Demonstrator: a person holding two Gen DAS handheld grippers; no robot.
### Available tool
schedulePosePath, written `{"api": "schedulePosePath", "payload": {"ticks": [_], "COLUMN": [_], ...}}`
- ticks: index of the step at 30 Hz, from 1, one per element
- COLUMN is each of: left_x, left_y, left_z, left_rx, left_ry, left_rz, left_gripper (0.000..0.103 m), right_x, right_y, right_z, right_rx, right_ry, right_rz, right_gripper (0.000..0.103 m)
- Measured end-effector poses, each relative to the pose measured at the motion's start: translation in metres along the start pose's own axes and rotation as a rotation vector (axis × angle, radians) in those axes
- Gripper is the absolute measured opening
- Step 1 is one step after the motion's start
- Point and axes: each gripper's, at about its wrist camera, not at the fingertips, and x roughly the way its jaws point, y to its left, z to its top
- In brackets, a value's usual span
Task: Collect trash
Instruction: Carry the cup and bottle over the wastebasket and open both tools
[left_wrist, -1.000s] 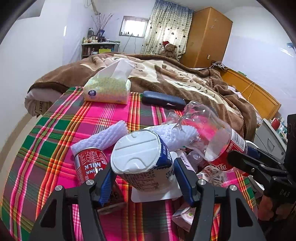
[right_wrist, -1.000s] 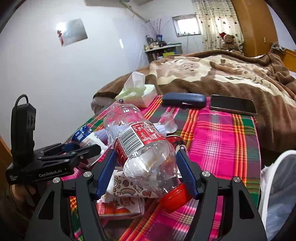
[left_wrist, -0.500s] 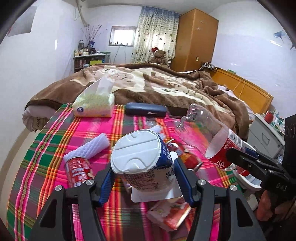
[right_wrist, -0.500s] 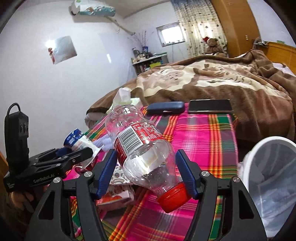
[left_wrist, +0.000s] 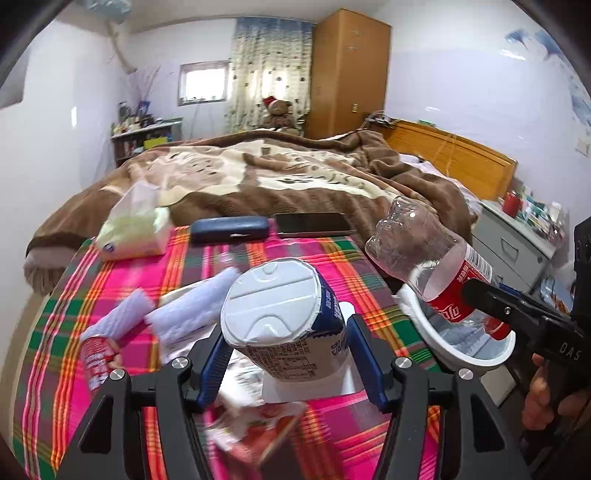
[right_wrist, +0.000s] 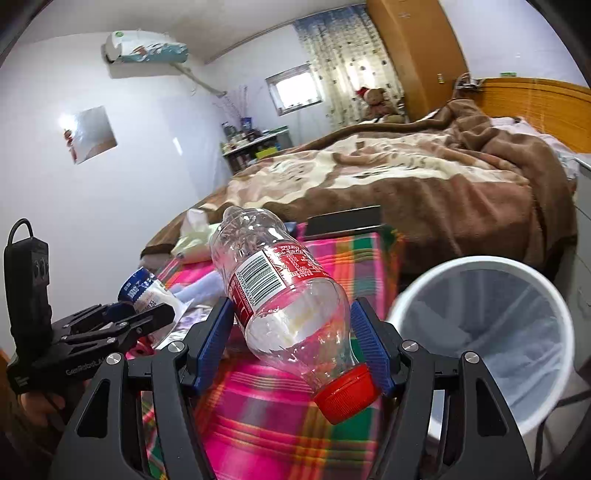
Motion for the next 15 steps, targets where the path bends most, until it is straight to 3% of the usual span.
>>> {"api": "schedulePosePath", "payload": {"ticks": [15], "left_x": [0.044], "left_y": [-0.103], "left_z": [0.016], "left_rx": [0.105], "left_ry": [0.039], "left_rz": [-0.180], "left_gripper": [0.062], "right_x": [-0.036], "right_y": [-0.066], "right_z": [-0.006], "right_rx": [0.068], "right_ry": [-0.030], "right_rz": [-0.232], "right_gripper": [0.067]}}
